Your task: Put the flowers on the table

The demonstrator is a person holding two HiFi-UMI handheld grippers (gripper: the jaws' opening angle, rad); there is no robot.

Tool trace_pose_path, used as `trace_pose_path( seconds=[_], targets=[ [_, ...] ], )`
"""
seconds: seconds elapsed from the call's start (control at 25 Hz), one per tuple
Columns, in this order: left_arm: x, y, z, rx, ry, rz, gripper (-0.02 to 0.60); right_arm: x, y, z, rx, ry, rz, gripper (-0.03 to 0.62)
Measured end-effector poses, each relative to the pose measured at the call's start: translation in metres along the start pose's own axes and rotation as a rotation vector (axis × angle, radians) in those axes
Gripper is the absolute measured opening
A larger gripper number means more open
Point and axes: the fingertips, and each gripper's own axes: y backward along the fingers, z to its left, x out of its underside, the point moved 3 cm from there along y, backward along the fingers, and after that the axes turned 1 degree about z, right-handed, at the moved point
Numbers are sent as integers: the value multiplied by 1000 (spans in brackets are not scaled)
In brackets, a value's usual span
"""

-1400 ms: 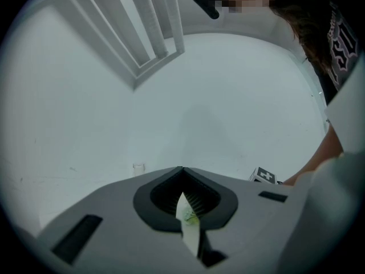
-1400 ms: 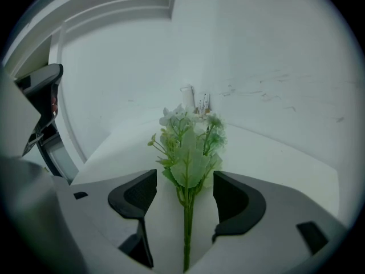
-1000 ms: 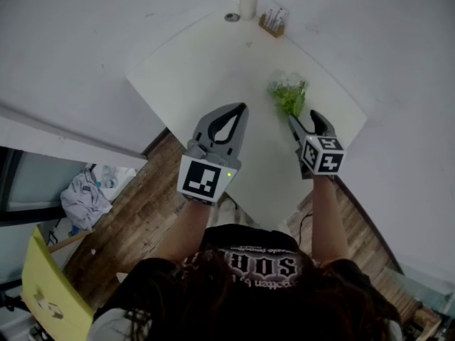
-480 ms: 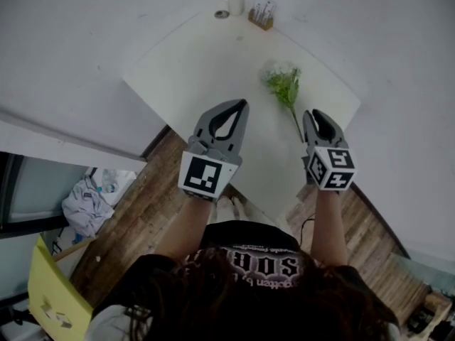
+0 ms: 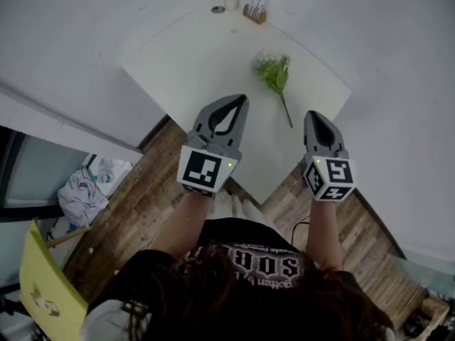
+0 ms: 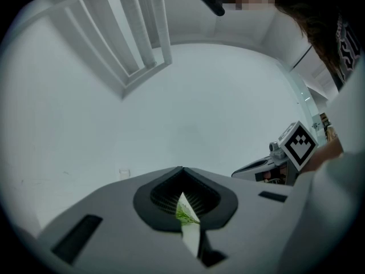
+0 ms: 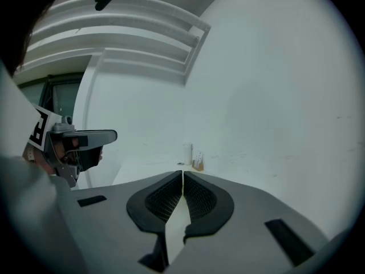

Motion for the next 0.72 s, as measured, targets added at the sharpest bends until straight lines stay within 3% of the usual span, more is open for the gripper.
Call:
trace_pose_path(
  seconds=[0.36,0.72],
  targets=[
    [-9,40,-58,-28,-11,2,-2,7,65,15,-69,3,-34,35],
    [-18,77,-86,-48,-27,4,-2,10,111,25,-93,-11,-59,35]
  ],
)
